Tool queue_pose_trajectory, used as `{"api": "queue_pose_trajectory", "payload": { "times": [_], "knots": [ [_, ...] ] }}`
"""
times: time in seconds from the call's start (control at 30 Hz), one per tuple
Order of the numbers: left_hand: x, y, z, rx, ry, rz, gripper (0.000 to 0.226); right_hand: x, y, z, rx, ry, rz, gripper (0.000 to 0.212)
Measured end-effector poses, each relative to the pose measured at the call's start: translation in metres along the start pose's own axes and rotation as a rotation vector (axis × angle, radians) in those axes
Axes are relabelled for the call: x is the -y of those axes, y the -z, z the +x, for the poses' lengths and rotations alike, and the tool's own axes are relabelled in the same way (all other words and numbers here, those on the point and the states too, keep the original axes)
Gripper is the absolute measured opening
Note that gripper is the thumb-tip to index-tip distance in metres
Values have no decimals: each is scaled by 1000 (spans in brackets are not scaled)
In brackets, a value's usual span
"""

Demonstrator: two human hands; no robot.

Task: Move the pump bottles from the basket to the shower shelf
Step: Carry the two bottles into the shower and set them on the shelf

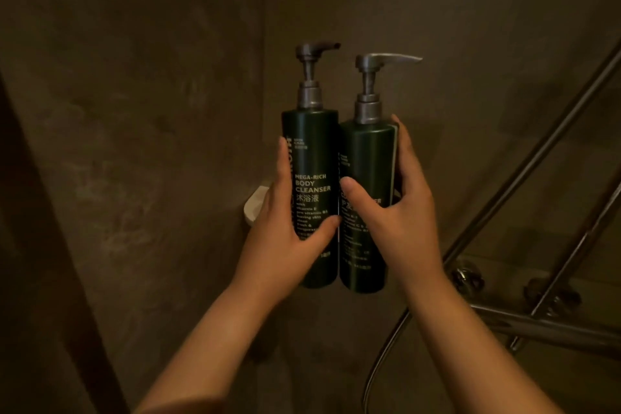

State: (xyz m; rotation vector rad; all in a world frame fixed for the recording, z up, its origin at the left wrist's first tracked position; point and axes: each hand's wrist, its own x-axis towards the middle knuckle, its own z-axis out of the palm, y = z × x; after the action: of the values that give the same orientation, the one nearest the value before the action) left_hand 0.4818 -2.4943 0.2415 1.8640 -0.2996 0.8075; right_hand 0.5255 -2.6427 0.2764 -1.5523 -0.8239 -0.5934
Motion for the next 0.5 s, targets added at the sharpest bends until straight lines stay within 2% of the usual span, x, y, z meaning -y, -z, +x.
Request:
{"api": "queue_pose_trajectory", "payload": {
  "times": [0.5],
  "knots": [
    [35, -1, 64, -18, -71, 21, 98, -49, -21, 47, -20, 37, 85, 79]
  ]
}}
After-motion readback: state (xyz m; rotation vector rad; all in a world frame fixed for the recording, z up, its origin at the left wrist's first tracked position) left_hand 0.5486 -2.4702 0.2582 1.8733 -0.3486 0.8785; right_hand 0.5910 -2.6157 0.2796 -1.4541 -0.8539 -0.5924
